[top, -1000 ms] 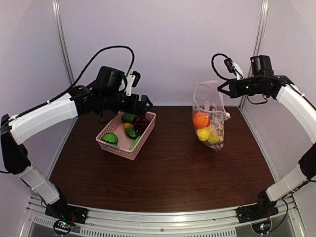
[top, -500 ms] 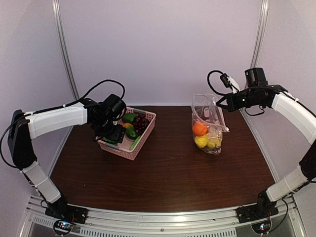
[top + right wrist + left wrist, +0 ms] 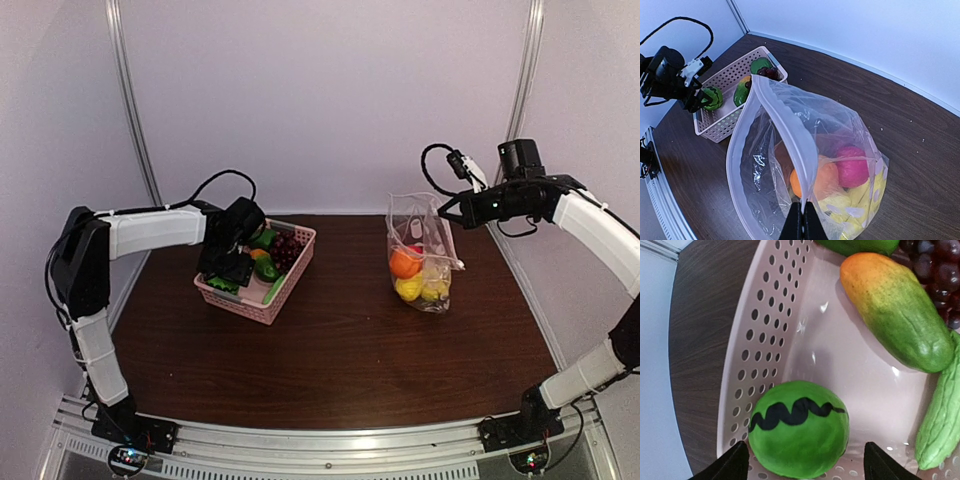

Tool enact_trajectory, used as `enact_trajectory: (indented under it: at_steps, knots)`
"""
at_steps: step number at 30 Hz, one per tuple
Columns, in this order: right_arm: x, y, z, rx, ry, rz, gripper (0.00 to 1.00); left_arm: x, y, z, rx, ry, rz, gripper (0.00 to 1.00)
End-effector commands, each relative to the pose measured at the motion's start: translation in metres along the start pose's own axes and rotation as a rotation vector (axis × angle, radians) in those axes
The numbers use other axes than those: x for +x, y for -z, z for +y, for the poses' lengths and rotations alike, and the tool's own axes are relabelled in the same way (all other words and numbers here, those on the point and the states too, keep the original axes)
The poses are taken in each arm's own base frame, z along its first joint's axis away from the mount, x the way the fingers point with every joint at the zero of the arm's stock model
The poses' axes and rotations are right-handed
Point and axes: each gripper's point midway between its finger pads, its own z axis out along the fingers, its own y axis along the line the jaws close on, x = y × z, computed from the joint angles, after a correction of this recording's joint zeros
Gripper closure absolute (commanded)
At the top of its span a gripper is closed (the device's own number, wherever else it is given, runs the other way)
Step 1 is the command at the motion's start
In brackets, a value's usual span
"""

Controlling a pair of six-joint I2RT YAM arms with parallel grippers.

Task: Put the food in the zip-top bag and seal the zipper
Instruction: Pick up the fake fruit from the bin, then place the fake fruit in the zipper food storage bag.

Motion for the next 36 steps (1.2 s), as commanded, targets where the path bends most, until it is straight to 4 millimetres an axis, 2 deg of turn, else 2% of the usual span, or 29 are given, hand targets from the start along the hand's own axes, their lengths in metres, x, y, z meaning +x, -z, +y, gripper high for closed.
enact_trajectory:
  at_steps: [1,5,7,9,12,14,16,20,25,27,29,32,34,36]
  knots:
    - [-0.005,0.009,0.010,-0.017,0.022,-0.031,1.00,0.003,-0.026,0.004,-0.075,-0.040,0.041,0.20]
    - [-0.004,0.010,0.011,-0.016,0.022,-0.030,1.00,0.012,-0.038,0.007,-0.107,-0.054,0.073,0.23]
    - [-0.004,0.010,0.010,-0.014,0.022,-0.030,1.00,0.012,-0.038,0.007,-0.103,-0.056,0.076,0.31]
    - [-0.004,0.010,0.011,-0.015,0.023,-0.031,1.00,0.009,-0.033,0.004,-0.078,-0.053,0.068,0.37]
    - [-0.004,0.009,0.010,-0.014,0.021,-0.031,1.00,-0.004,-0.014,0.000,-0.033,-0.035,0.021,0.40]
    - [-0.004,0.009,0.009,-0.010,0.022,-0.028,1.00,-0.019,0.009,-0.008,0.022,-0.032,-0.034,0.41]
    - [-0.002,0.008,0.010,-0.009,0.023,-0.026,1.00,-0.037,0.044,-0.017,0.094,-0.017,-0.112,0.42]
    - [-0.001,0.006,0.009,-0.006,0.023,-0.018,1.00,-0.070,0.119,-0.055,0.350,-0.010,-0.280,0.42]
    - [-0.002,0.000,0.012,-0.019,0.017,0.001,1.00,-0.093,0.211,-0.126,0.698,-0.082,-0.456,0.44]
    - [-0.003,-0.004,0.015,-0.029,0.014,0.014,1.00,-0.094,0.252,-0.159,0.843,-0.126,-0.546,0.44]
    - [-0.005,-0.007,0.018,-0.041,0.012,0.022,1.00,-0.095,0.286,-0.183,0.981,-0.154,-0.638,0.44]
    - [-0.009,-0.010,0.023,-0.061,0.001,0.028,1.00,-0.097,0.319,-0.208,1.171,-0.147,-0.693,0.44]
    - [-0.012,-0.010,0.025,-0.074,-0.006,0.032,1.00,-0.101,0.329,-0.221,1.265,-0.130,-0.685,0.44]
    - [-0.017,-0.009,0.026,-0.079,-0.006,0.035,1.00,-0.106,0.331,-0.237,1.335,-0.116,-0.667,0.45]
